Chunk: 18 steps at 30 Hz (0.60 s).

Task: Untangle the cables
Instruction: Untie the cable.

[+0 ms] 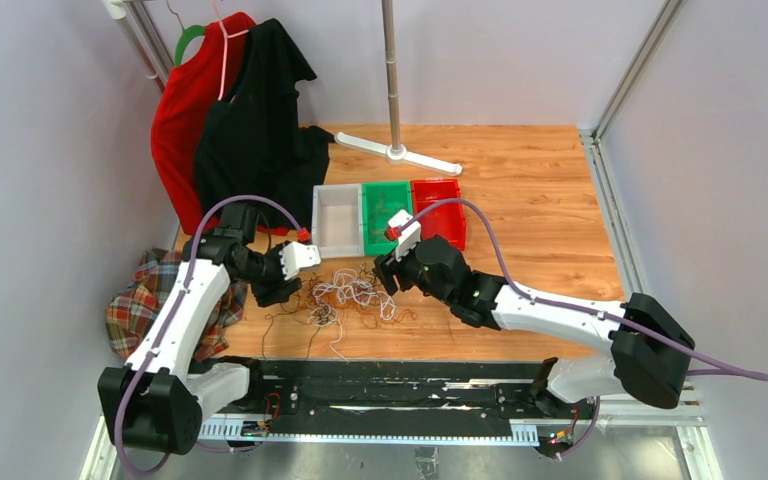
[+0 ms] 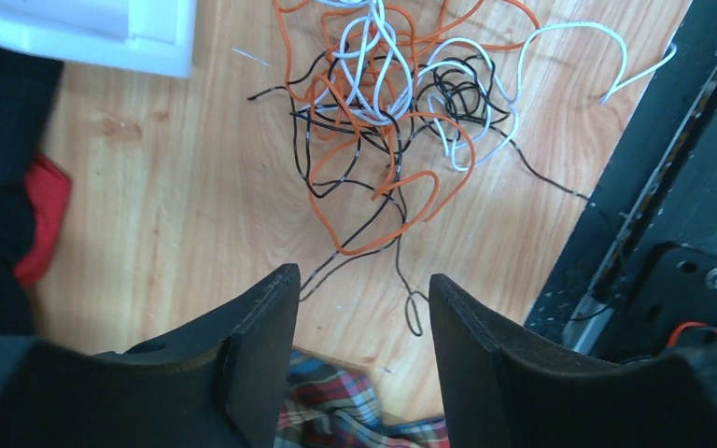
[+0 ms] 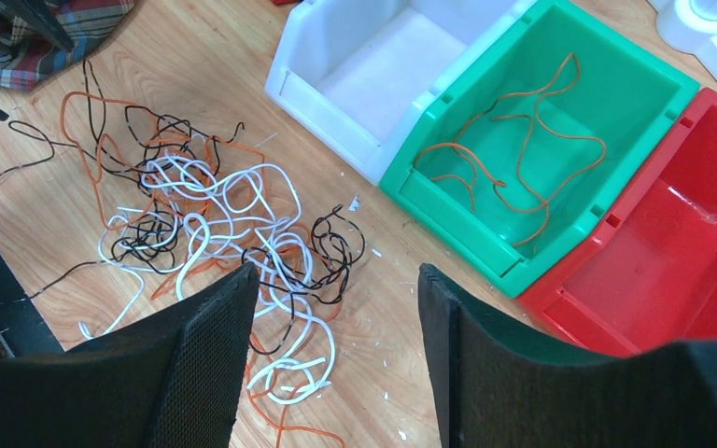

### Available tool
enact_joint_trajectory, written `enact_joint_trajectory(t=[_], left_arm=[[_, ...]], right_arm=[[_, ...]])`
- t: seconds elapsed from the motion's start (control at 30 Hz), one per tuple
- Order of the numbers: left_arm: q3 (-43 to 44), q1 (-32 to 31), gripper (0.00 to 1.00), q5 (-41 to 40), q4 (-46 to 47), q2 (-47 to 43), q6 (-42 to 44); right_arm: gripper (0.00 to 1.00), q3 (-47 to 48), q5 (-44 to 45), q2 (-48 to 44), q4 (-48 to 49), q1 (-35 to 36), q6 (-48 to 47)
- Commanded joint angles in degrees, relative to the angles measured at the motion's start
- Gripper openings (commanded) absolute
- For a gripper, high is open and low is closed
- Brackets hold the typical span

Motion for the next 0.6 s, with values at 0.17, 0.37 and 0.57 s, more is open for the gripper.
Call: enact_joint_trajectory(t=[0.17,0.37,0.57], left_arm=[[-0.6,0.2,0.46,4.0,1.0,2.1,18.5],[-2.6,0.2,0.39,4.1,3.3,1.7,21.9],[-2.9,0.0,0.17,7.0,4.0,3.8,18.6]], right_arm=[[0.61,-2.0,2.6,-0.6,0.7,0.8,2.9],[0.58,-2.4,2.5,-0.5,0.7,0.8,2.9],[0.52,-1.3,2.1,-0.3,-0.7,0.8,3.5]])
